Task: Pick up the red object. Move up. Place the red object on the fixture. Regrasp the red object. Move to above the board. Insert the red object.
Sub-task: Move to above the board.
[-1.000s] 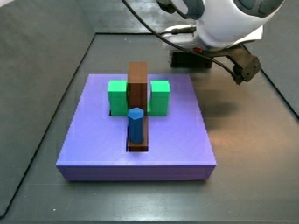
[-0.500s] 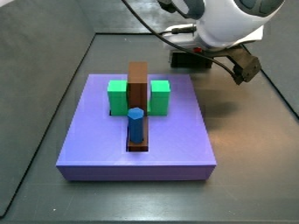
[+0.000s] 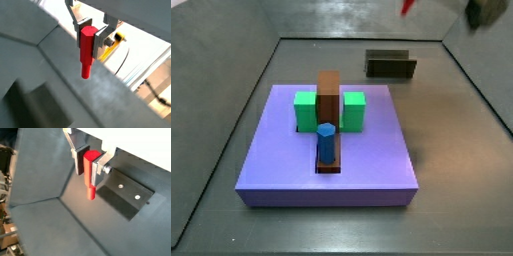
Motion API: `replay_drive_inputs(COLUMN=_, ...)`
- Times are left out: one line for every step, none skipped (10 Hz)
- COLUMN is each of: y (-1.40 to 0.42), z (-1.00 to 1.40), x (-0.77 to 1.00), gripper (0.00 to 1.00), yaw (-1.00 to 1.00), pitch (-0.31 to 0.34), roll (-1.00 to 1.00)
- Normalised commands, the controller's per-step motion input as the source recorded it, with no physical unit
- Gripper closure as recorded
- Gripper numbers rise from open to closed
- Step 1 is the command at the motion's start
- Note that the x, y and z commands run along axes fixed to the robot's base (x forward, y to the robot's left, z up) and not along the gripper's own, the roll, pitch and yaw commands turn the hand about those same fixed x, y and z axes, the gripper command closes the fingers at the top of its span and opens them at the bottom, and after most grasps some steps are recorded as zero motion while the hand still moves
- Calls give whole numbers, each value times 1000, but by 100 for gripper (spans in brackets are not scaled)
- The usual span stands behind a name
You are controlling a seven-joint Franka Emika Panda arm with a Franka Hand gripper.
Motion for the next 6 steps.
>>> replay_drive_inputs(y=1, z=1400, x=-18, gripper=100, yaw=30, pitch=41, roll=-15)
replay_drive_inputs(y=4, z=1400, x=-7, gripper=100, yaw=33, pitch=39, roll=-13)
replay_drive_inputs(y=-15, z=669, x=6, gripper=100, yaw=34, pitch=48, roll=-7)
replay_drive_inputs(y=-12, z=189, x=29, gripper=100, yaw=36, pitch=55, roll=1)
replay_drive_inputs(y=-1400, z=237, x=-1026, gripper=100, yaw=-129, pitch=146, roll=-1000)
replay_drive_inputs(y=-1400, z=271, x=-1047, gripper=100, yaw=-127, pitch=138, roll=-1000)
